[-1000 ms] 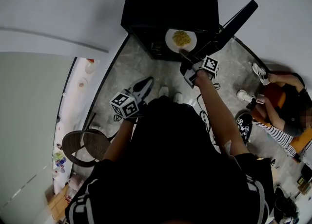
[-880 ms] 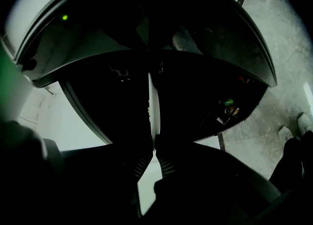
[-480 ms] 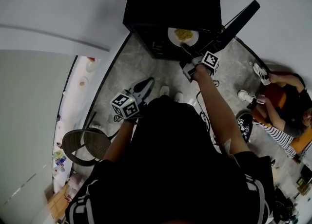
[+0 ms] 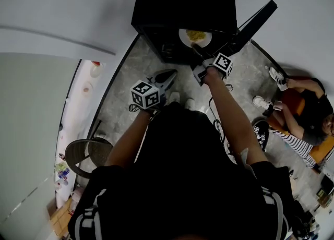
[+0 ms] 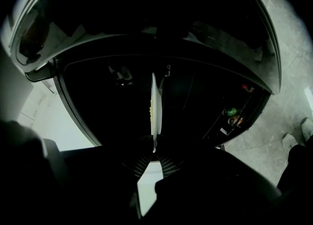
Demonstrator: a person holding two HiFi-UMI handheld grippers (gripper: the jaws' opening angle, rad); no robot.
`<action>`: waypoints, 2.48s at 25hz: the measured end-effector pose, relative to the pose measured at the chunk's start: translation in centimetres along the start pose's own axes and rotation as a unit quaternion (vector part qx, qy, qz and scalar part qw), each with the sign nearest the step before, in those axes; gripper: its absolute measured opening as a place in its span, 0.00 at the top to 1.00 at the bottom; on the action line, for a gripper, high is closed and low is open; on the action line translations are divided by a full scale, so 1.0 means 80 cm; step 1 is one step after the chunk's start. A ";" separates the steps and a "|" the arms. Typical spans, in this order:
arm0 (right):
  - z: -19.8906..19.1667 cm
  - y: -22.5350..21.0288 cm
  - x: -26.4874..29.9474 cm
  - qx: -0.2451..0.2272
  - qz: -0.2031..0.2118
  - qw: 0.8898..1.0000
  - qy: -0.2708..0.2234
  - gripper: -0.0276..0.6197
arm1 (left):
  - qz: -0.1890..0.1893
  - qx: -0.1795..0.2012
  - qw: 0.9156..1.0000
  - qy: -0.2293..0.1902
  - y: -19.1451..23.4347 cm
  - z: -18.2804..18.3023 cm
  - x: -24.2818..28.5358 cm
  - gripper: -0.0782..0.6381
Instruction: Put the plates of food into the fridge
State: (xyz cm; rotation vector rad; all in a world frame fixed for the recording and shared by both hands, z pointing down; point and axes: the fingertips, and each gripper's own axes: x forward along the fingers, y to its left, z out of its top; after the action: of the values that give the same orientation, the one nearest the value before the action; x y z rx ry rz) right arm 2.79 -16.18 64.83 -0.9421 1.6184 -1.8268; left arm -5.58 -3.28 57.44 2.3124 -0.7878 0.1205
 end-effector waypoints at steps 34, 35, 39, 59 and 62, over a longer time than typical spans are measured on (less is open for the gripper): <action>0.017 0.020 0.030 -0.072 0.011 0.997 -0.023 0.82 | -0.019 0.003 0.999 0.032 0.006 -0.012 0.026 0.86; 0.017 0.019 0.029 -0.070 0.011 0.997 -0.025 0.82 | -0.020 0.002 0.999 0.032 0.006 -0.012 0.026 0.86; 0.016 0.017 0.023 -0.069 0.011 0.997 -0.031 0.81 | -0.023 0.003 0.999 0.033 0.008 -0.012 0.031 0.86; 0.011 0.016 0.015 -0.086 -0.001 0.996 -0.024 0.80 | -0.019 0.003 0.999 0.039 0.008 -0.019 0.025 0.86; 0.002 0.020 0.003 -0.107 -0.001 0.994 -0.011 0.80 | -0.022 0.003 0.999 0.039 0.005 -0.020 0.025 0.86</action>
State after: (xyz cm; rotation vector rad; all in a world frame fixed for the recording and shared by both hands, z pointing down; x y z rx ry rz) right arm 2.65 -16.72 63.33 -1.0512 1.8272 -1.6599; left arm -3.99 -3.53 59.46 2.3152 -0.6984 0.1926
